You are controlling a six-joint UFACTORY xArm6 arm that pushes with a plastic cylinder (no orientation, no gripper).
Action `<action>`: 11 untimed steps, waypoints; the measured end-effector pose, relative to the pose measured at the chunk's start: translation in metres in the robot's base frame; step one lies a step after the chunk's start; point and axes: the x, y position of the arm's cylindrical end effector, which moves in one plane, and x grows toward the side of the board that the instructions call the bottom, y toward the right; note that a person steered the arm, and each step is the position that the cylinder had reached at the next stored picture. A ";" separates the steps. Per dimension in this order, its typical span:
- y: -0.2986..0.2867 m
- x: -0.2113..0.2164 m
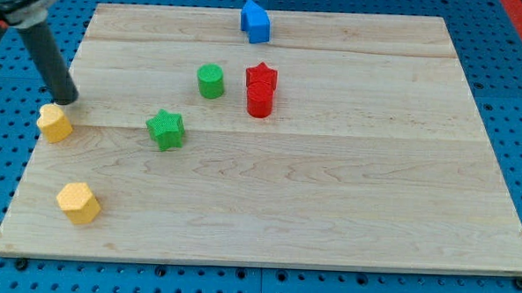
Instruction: Move the yellow heart above the yellow hexagon
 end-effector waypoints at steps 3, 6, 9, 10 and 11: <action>0.059 0.113; 0.044 0.108; 0.065 0.108; 0.084 0.108; 0.099 0.076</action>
